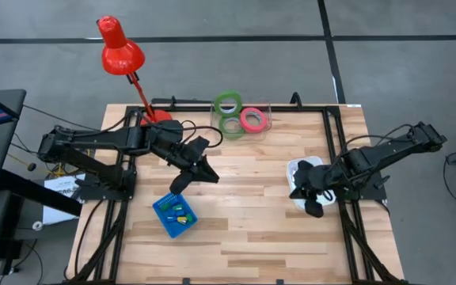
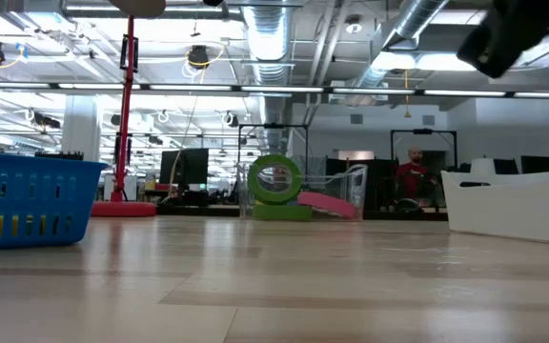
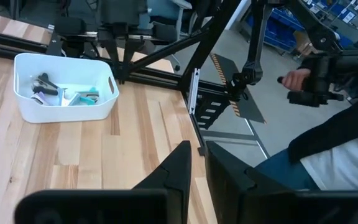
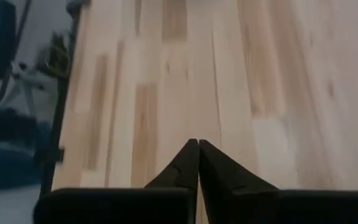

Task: Pick and place Stapler, Stapler remover, tape
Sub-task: Return to Home Position

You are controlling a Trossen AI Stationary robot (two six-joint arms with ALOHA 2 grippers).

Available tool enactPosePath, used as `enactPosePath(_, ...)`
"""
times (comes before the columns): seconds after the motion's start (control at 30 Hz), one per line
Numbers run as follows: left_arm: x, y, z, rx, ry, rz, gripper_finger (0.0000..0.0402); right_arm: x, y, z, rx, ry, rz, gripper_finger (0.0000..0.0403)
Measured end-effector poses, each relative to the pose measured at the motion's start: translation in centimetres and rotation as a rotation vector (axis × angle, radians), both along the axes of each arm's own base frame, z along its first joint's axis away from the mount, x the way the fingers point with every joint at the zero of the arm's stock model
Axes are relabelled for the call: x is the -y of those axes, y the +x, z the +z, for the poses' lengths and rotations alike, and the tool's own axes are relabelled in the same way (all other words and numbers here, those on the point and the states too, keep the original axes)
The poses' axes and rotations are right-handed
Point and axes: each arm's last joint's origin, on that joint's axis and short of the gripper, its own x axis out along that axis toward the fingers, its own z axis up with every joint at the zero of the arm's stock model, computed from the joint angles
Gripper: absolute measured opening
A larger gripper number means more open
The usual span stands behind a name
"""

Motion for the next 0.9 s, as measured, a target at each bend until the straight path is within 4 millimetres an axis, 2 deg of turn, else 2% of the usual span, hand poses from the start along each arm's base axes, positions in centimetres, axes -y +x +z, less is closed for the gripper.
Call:
enactPosePath(0.3, 0.0, 0.0, 0.1, 0.014, 0.0, 0.0, 0.0039, 0.3, 1.2, 1.1, 0.205, -0.134, -0.114, 0.0002)
enactPosePath(0.67, 0.0, 0.1, 0.2, 0.024, 0.0, 0.0, 0.0039, 2.3, 2.5, 2.1, 0.332, -0.249, -0.135, 0.0001)
enactPosePath(0.9, 0.0, 0.1, 0.3, 0.031, 0.0, 0.0, 0.0039, 3.4, 3.2, 2.4, 0.415, -0.321, -0.067, 0.0001)
